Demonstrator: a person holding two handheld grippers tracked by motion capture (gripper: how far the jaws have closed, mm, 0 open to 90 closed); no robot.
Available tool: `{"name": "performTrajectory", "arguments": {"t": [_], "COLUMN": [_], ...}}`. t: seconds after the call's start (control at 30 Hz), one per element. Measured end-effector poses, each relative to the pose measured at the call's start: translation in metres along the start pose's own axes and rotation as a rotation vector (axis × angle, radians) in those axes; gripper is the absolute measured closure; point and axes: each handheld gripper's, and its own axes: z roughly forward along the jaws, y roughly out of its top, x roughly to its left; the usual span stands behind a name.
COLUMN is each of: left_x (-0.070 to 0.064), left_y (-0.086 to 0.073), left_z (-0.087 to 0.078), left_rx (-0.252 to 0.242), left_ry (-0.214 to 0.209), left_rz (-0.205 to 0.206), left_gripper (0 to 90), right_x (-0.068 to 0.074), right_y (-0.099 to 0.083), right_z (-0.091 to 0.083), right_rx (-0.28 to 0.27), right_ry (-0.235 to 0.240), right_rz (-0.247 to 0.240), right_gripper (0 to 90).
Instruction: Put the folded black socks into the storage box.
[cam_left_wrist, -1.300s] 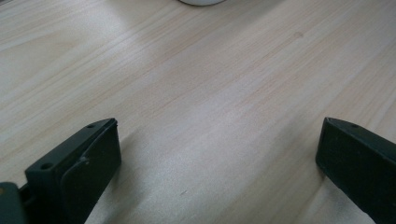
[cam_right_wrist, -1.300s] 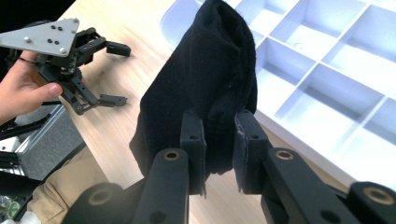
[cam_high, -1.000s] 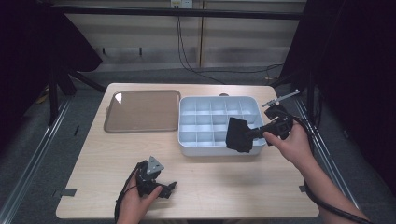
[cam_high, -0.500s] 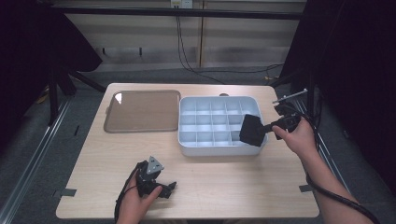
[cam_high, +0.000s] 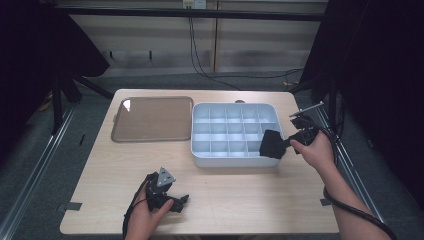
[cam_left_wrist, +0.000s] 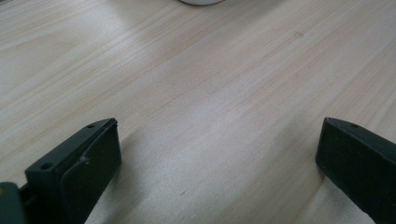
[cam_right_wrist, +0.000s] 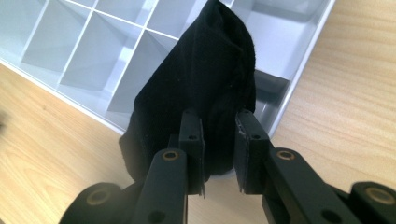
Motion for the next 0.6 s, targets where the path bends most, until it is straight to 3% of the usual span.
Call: {"name": "performTrajectory", "arguments": {"t": [0.27,0.6], "left_x": [0.0000,-0.0002], "left_y": [-0.0002,-0.0004], "left_z": [-0.0001,-0.0002], "left_rx": [-0.001,-0.001], "left_ry": [-0.001,0.000], "left_rz": [0.002,0.002], "left_gripper": [0.0,0.0], "right_x": [-0.0008,0.0071], "right_y": [-0.0011,0.0026], "right_z": [0.0058,0.0087], "right_rx": [0.022,0.034], "right_ry": [-0.037,-0.098], "right_rz": [0.000,-0.041], "right_gripper": [75.4,71.8]}}
